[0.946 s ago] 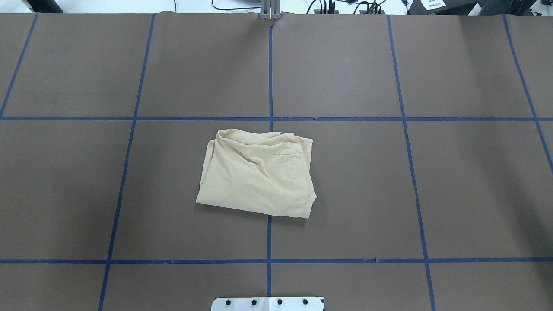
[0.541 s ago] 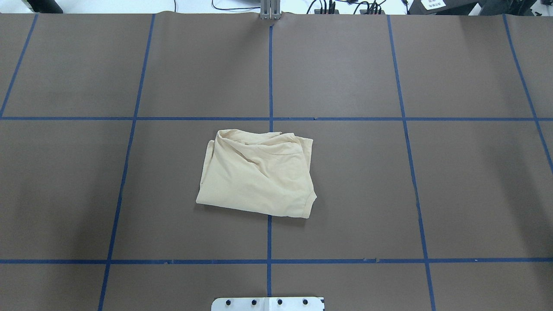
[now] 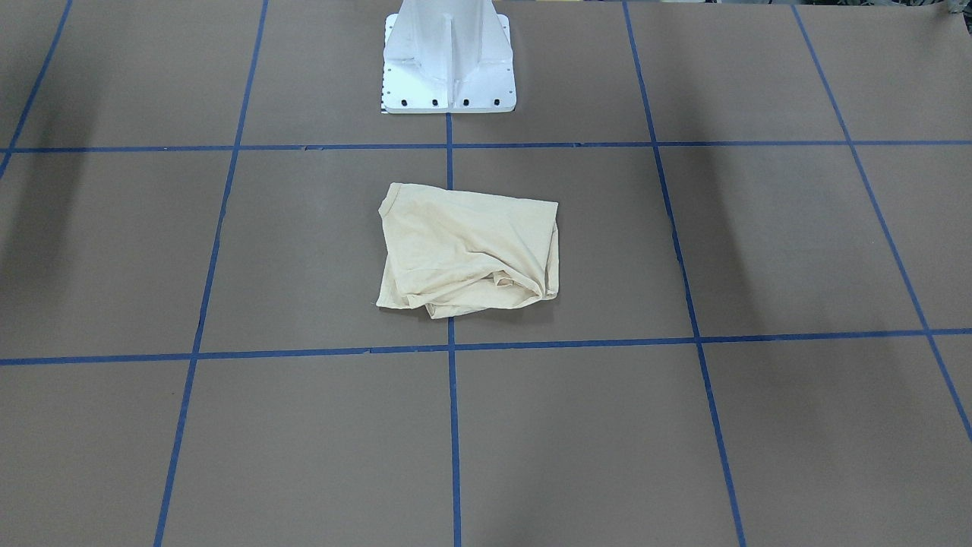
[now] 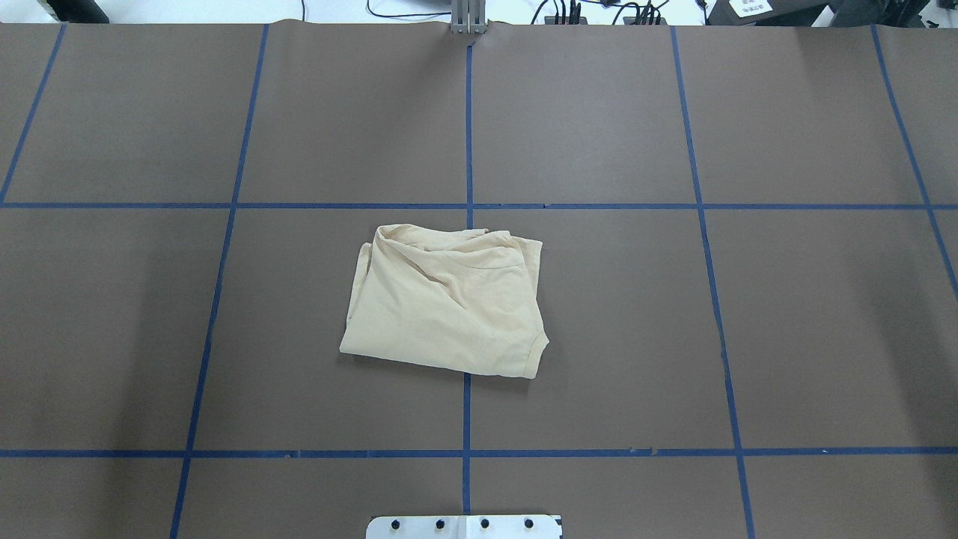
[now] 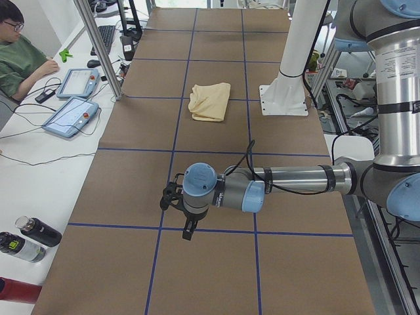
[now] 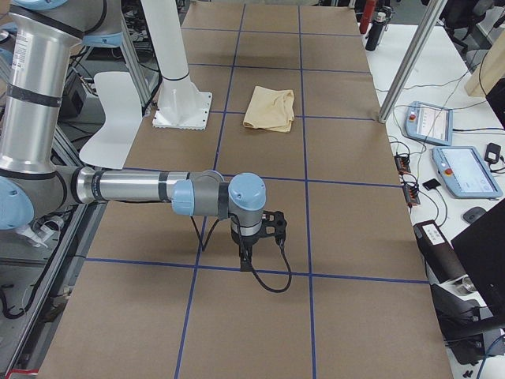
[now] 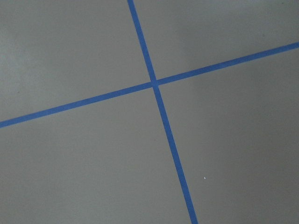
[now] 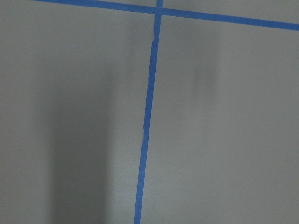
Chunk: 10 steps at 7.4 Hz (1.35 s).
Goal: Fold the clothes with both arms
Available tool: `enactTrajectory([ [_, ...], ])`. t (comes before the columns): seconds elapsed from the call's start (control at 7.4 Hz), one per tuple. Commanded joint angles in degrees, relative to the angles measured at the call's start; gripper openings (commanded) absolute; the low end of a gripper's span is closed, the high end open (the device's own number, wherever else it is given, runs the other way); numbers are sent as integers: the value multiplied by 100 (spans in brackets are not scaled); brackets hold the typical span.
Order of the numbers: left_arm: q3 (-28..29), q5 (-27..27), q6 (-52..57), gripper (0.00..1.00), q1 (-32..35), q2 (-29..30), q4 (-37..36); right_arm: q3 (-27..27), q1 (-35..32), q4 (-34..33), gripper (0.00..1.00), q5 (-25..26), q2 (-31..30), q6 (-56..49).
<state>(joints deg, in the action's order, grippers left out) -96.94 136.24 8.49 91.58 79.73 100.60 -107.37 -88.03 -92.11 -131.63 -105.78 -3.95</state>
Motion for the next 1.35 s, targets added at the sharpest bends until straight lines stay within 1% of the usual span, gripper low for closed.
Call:
enactTrajectory([
  [0.0,-166,-45,30,100,17,7,-1038,-4,-12,0,100,-3,-12,0],
  [0.14,-663,-97,48,100,26,-88,-1156,-21,-4,9,100,-3,-12,0],
  [0.27,-1025,-115,56,100,9,-342,-1444,-21,-3,0,100,-3,-12,0],
  [0.41,-1194,-107,48,100,0,-336,-1465,-30,-3,0,100,-3,5,8],
  [0.54,-1205,-106,48,100,-9,-275,-1439,-39,-3,0,100,-11,14,9],
  [0.68,-1370,-98,48,100,-9,-274,-1430,-56,-3,9,100,-20,14,17],
  [0.95,-1494,-45,56,100,-18,-274,-1412,-56,-3,9,100,-20,14,17],
  [1.22,-1495,-45,56,100,-9,-283,-1412,-48,-3,9,100,-20,23,17],
])
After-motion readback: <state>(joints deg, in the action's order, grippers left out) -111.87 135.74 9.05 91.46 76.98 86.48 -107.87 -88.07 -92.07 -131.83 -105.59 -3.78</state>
